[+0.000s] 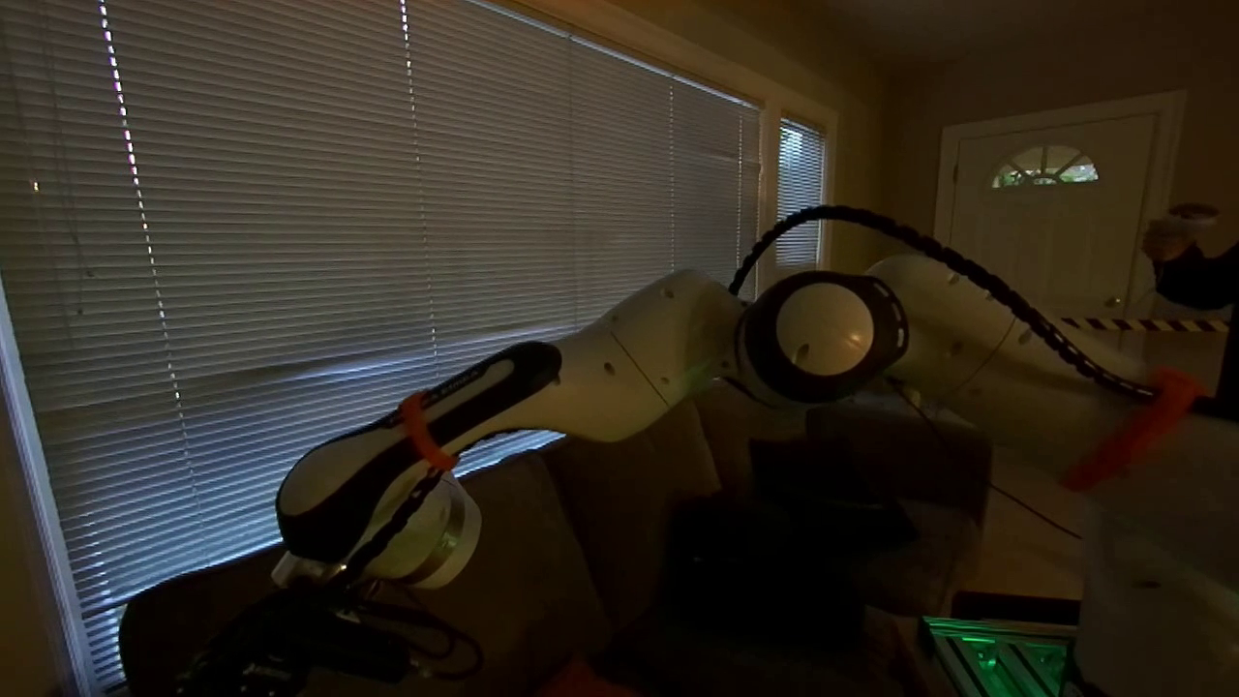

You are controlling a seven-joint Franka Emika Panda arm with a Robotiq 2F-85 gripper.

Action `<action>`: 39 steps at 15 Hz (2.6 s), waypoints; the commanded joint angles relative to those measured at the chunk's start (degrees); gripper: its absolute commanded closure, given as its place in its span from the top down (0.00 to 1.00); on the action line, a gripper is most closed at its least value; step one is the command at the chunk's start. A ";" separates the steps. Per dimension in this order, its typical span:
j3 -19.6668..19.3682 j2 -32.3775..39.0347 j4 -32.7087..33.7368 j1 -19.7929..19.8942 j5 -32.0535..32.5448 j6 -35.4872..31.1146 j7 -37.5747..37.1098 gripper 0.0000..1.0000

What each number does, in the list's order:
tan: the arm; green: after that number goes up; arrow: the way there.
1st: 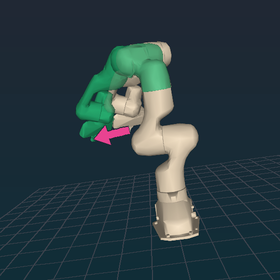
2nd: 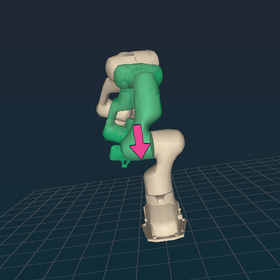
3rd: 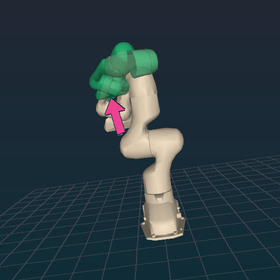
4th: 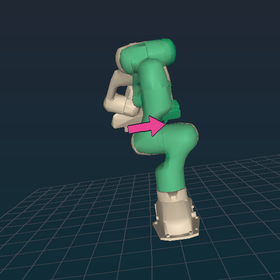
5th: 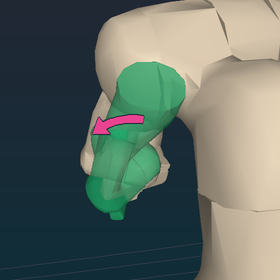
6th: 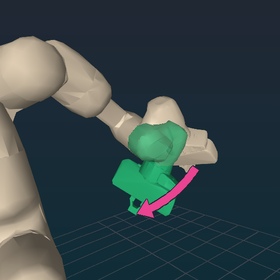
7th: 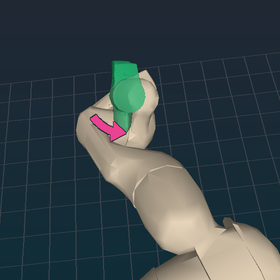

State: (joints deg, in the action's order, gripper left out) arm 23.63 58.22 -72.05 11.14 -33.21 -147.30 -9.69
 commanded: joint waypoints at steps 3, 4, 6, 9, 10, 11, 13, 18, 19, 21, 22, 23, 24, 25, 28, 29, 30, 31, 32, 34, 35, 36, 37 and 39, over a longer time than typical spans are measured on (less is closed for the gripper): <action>-1.36 -5.62 -4.75 -0.77 -2.67 6.17 1.49 0.02; -2.41 -2.60 -1.51 -1.98 -2.45 4.62 1.05 0.10; -2.53 -3.39 -2.14 -2.19 -2.53 5.38 1.07 0.10; -2.71 -3.75 -2.67 -2.21 -2.54 5.43 1.08 0.10; -2.77 -3.75 -2.73 -2.20 -2.53 5.43 1.10 0.02; -3.40 -3.79 -2.71 -2.90 -1.87 5.86 0.63 0.02; -4.71 -4.15 -2.89 -4.43 -0.81 6.58 0.22 0.02; -6.15 -4.88 -3.30 -7.69 0.38 7.22 0.66 0.02; -6.68 -4.85 -2.90 -8.42 0.98 7.44 0.36 0.02; -7.38 -4.57 -2.33 -9.45 1.83 7.23 0.46 0.02; -7.49 -4.41 -2.25 -9.84 2.08 6.97 0.82 0.02; -7.87 -4.25 -1.88 -10.42 2.70 7.11 0.92 0.02; -8.10 -4.15 -1.81 -10.81 3.26 6.93 1.20 0.02; -8.60 -4.06 -1.34 -11.43 4.37 7.11 1.18 0.02; -9.61 -3.66 -0.45 -12.98 7.49 6.82 1.49 0.02; -9.83 -3.57 -0.12 -13.51 8.46 6.71 1.66 0.02; -10.01 -3.43 0.16 -13.92 9.31 6.61 1.88 0.02; -10.21 -3.35 0.29 -14.44 10.19 6.46 2.09 0.02; -10.33 -3.18 0.54 -14.76 10.75 6.47 2.38 0.02; -10.53 -2.95 0.80 -15.44 11.93 6.08 2.78 0.02; -10.74 -2.91 0.83 -15.81 12.43 5.95 2.92 0.02; -11.02 -2.88 0.84 -16.17 13.00 5.72 3.06 0.02; -11.19 -2.86 1.02 -16.46 13.59 5.77 3.23 0.02; -11.43 -2.85 1.07 -16.85 14.31 5.58 3.70 0.02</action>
State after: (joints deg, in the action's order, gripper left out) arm 13.16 55.10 -72.61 -4.65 -20.58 -142.21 -6.60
